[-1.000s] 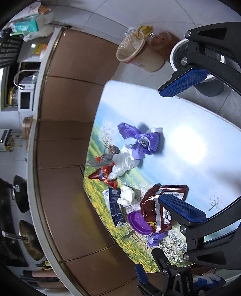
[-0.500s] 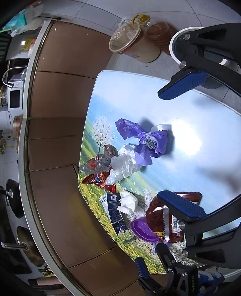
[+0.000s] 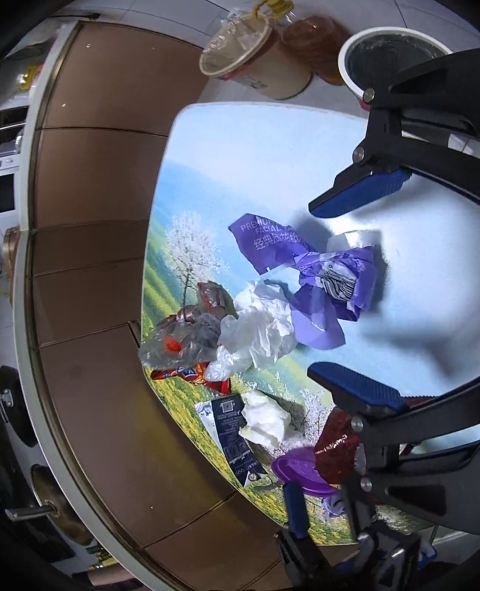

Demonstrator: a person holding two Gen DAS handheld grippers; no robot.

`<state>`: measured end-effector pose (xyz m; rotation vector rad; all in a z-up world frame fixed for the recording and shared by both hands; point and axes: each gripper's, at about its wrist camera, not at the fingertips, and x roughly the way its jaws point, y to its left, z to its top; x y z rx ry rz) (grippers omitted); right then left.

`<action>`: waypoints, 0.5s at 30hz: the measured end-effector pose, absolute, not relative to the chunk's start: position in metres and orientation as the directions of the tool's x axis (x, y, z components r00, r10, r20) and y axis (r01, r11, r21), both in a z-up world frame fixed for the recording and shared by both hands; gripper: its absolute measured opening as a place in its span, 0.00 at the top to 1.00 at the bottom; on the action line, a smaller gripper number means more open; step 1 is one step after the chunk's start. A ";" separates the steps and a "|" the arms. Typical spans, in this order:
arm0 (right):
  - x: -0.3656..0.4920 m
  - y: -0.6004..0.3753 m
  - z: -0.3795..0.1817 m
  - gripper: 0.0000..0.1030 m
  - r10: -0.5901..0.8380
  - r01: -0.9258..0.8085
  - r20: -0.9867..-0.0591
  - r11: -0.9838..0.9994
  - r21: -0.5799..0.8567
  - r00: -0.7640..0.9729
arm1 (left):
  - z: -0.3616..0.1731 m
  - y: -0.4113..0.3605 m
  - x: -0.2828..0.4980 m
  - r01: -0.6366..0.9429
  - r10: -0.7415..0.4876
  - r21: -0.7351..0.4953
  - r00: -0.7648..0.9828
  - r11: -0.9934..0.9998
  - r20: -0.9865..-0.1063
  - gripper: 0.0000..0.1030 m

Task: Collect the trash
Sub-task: 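Grasp the red chip bag with the left gripper while the right grasps the purple wrapper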

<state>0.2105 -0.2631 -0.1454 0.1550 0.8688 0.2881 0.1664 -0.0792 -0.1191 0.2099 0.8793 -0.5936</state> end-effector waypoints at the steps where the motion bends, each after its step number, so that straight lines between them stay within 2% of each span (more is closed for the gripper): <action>1: 0.212 -0.263 -0.147 0.32 0.316 -0.186 -0.730 0.949 0.256 0.606 | -0.122 -0.082 0.167 0.572 -0.396 -0.062 0.481 0.818 -0.782 0.52; 2: 0.212 -0.264 -0.149 0.35 0.320 -0.186 -0.733 0.947 0.261 0.600 | -0.125 -0.085 0.166 0.577 -0.390 -0.057 0.472 0.815 -0.791 0.55; 4: 0.213 -0.265 -0.153 0.49 0.325 -0.183 -0.737 0.946 0.269 0.592 | -0.130 -0.089 0.165 0.583 -0.390 -0.062 0.456 0.810 -0.800 0.67; 5: 0.214 -0.266 -0.155 0.53 0.326 -0.180 -0.739 0.945 0.274 0.589 | -0.132 -0.091 0.164 0.586 -0.389 -0.066 0.447 0.808 -0.806 0.70; 7: 0.213 -0.269 -0.157 0.62 0.335 -0.176 -0.737 0.941 0.288 0.587 | -0.136 -0.094 0.162 0.587 -0.384 -0.068 0.434 0.807 -0.815 0.84; 10: 0.207 -0.272 -0.152 0.71 0.347 -0.187 -0.723 0.937 0.295 0.598 | -0.138 -0.095 0.159 0.570 -0.372 -0.067 0.438 0.819 -0.818 0.95; 15: 0.188 -0.277 -0.138 0.72 0.379 -0.218 -0.685 0.924 0.314 0.622 | -0.124 -0.086 0.151 0.506 -0.342 -0.061 0.485 0.861 -0.805 0.98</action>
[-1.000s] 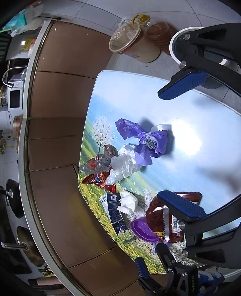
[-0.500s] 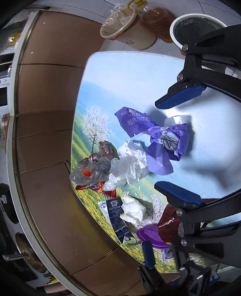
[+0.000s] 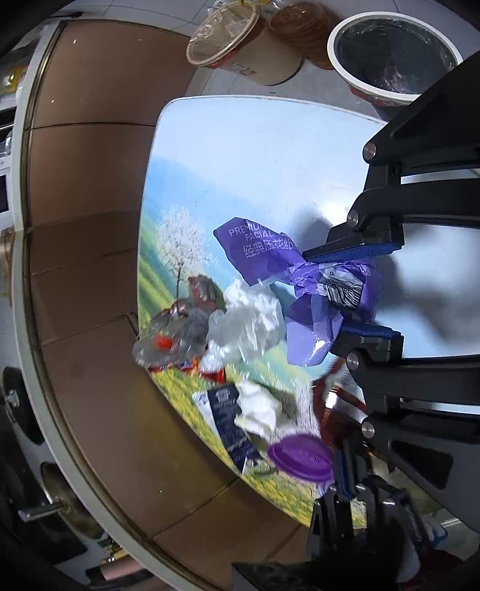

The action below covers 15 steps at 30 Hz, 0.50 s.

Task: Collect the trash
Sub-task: 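Grasp the red chip bag with the left gripper while the right grasps the purple wrapper, then carry both items over the white bin and open both grippers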

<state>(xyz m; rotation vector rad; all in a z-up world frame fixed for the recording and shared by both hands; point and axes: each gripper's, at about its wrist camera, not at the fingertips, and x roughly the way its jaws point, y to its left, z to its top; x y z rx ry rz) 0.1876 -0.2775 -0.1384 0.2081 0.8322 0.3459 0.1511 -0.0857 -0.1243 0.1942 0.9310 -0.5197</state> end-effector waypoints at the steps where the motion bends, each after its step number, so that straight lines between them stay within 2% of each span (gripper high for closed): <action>1: 0.184 -0.280 -0.135 0.73 0.383 -0.220 -0.676 0.922 0.318 0.629 | -0.120 -0.085 0.149 0.495 -0.333 -0.054 0.495 0.867 -0.803 0.98; 8: 0.146 -0.335 -0.117 0.73 0.324 -0.144 -0.623 0.936 0.322 0.712 | -0.083 -0.115 0.138 0.512 -0.373 -0.064 0.529 0.857 -0.763 0.98; 15: 0.107 -0.454 -0.136 0.72 0.108 0.120 -0.662 0.950 0.289 0.742 | -0.069 -0.233 0.143 0.661 -0.483 -0.072 0.465 0.747 -0.742 0.98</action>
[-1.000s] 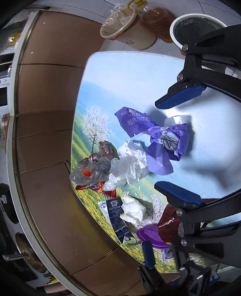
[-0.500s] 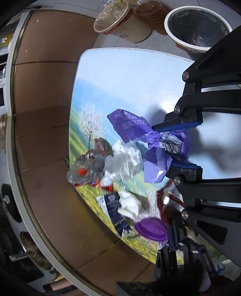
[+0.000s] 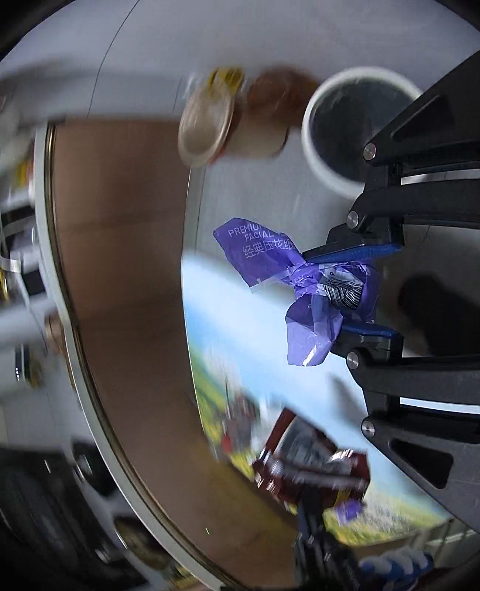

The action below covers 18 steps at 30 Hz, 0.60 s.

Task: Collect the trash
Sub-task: 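Carry both items over the white bin and open both grippers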

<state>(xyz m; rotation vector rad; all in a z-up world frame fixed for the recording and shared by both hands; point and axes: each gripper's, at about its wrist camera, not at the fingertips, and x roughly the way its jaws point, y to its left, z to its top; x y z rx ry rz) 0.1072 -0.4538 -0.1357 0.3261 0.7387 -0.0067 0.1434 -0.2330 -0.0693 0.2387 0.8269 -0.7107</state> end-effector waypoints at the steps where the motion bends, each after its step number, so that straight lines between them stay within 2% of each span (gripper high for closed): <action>1: 0.104 -0.466 -0.140 0.72 0.085 0.148 -0.671 0.948 0.283 0.736 | -0.071 -0.250 0.146 0.676 -0.493 -0.077 0.450 0.733 -0.744 0.98; 8: 0.099 -0.545 -0.179 0.69 -0.027 0.303 -0.739 0.922 0.241 0.673 | -0.102 -0.380 0.165 0.753 -0.525 -0.109 0.340 0.649 -0.780 0.98; 14: 0.108 -0.574 -0.214 0.64 -0.078 0.360 -0.780 0.912 0.196 0.621 | -0.145 -0.445 0.185 0.744 -0.518 -0.167 0.267 0.647 -0.812 0.96; 18: 0.115 -0.586 -0.234 0.48 -0.092 0.384 -0.806 0.906 0.175 0.585 | -0.171 -0.470 0.201 0.719 -0.518 -0.243 0.187 0.651 -0.835 0.95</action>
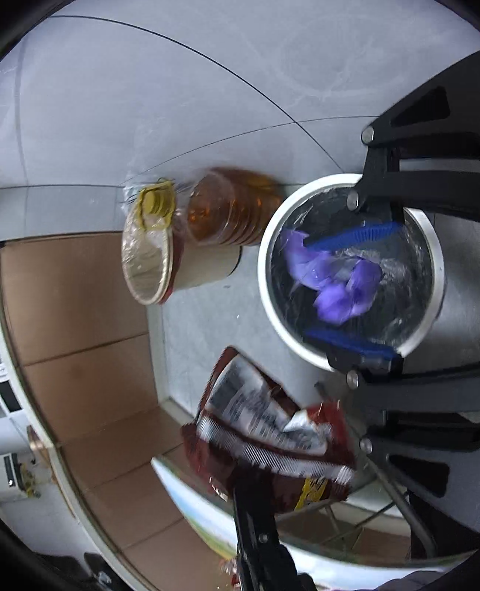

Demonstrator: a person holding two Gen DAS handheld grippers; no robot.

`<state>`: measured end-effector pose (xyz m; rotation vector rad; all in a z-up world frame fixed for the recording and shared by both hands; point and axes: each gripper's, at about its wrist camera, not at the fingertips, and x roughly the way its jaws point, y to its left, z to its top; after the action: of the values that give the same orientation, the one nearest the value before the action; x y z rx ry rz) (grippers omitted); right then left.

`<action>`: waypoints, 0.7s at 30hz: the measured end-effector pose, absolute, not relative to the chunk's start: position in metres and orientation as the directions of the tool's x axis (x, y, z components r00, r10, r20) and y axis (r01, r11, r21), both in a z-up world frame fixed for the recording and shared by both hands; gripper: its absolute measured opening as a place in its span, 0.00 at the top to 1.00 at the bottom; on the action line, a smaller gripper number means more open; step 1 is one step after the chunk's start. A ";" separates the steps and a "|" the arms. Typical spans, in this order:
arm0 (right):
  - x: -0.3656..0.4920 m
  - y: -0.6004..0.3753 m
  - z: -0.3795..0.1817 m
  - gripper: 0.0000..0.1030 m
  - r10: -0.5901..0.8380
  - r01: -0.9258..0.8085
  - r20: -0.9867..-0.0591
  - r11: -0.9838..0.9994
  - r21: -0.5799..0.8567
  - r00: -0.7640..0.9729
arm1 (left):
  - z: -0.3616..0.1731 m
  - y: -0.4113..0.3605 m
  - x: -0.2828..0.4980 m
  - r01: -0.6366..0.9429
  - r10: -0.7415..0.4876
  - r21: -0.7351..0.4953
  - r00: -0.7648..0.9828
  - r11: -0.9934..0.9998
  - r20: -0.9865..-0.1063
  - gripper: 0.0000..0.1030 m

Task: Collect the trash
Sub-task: 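Carry both items over the white bin and open both grippers, then move both open grippers back over the table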

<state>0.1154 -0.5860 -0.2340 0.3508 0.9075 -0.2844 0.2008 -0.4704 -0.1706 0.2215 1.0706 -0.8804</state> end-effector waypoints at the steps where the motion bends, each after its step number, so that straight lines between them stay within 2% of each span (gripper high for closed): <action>1: 0.116 -0.586 -0.236 0.44 -0.095 0.388 -0.809 0.906 0.172 0.580 | -0.175 -0.474 0.203 0.716 -0.517 -0.252 0.176 0.651 -0.838 0.95; 6: 0.112 -0.586 -0.239 0.31 -0.122 0.405 -0.814 0.902 0.147 0.568 | -0.178 -0.476 0.207 0.712 -0.546 -0.299 0.140 0.636 -0.826 0.91; 8: 0.110 -0.585 -0.237 0.30 -0.134 0.411 -0.814 0.901 0.137 0.565 | -0.176 -0.475 0.207 0.713 -0.552 -0.303 0.140 0.632 -0.822 0.78; 9: 0.108 -0.583 -0.235 0.30 -0.142 0.415 -0.814 0.900 0.130 0.564 | -0.175 -0.476 0.206 0.711 -0.559 -0.308 0.143 0.632 -0.817 0.67; 10: 0.106 -0.582 -0.233 0.29 -0.149 0.419 -0.813 0.900 0.125 0.562 | -0.173 -0.475 0.206 0.710 -0.567 -0.316 0.141 0.629 -0.811 0.61; 15: 0.094 -0.576 -0.216 0.29 -0.180 0.428 -0.801 0.898 0.103 0.571 | -0.157 -0.456 0.199 0.711 -0.585 -0.320 0.158 0.627 -0.795 0.61; 21: 0.073 -0.547 -0.176 0.28 -0.180 0.392 -0.762 0.914 0.105 0.622 | -0.113 -0.394 0.175 0.700 -0.572 -0.188 0.366 0.689 -0.734 0.61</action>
<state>0.0732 -0.5473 -0.1765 0.2730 0.8386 -0.3331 0.1748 -0.3943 -0.1127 0.1659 0.8712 -0.8222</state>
